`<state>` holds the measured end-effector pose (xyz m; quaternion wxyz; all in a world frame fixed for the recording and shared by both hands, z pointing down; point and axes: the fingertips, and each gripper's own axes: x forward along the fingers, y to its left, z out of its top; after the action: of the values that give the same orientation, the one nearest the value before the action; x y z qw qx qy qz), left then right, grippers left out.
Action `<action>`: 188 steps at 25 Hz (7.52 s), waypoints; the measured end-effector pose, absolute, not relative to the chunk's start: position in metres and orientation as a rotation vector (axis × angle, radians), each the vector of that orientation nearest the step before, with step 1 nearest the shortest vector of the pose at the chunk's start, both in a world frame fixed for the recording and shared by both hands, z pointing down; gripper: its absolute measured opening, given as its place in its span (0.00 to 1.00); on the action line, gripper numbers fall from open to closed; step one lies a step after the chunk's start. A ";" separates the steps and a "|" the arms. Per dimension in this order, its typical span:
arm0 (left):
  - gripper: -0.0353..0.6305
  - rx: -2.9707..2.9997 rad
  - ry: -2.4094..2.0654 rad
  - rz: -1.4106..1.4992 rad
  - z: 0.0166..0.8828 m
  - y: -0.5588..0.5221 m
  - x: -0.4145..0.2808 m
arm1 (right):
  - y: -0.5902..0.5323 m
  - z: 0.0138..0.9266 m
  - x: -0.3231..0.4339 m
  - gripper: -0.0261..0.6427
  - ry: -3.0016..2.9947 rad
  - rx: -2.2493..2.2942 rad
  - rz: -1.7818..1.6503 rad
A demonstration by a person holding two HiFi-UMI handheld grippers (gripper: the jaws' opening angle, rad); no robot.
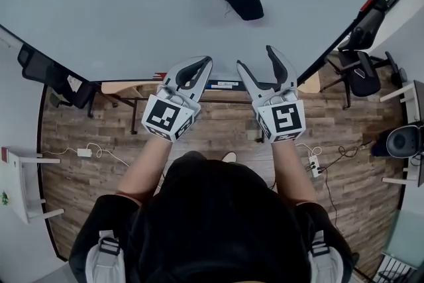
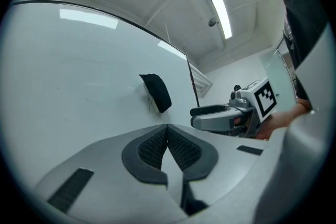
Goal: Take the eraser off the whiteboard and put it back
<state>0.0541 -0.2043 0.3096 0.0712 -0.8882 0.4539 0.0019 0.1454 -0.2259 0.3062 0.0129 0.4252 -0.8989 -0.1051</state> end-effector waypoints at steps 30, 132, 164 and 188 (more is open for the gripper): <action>0.04 -2.769 1.021 0.135 0.271 -0.284 0.036 | -0.316 0.239 0.111 0.48 -2.383 1.657 -0.693; 0.05 -2.812 1.264 0.007 0.372 -0.063 -0.024 | -0.076 0.358 0.068 0.38 -3.128 0.983 0.043; 0.05 -2.709 1.403 -0.002 0.351 -0.122 -0.012 | -0.127 0.351 0.080 0.38 -3.227 0.828 0.096; 0.05 -2.683 1.390 0.054 0.314 -0.174 -0.108 | -0.174 0.324 -0.011 0.38 -3.247 0.865 0.043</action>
<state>-0.1084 -0.1742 0.3138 0.0597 -0.8861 0.4592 0.0180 -0.0115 -0.1737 0.3237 -0.1094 0.2559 -0.9604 0.0127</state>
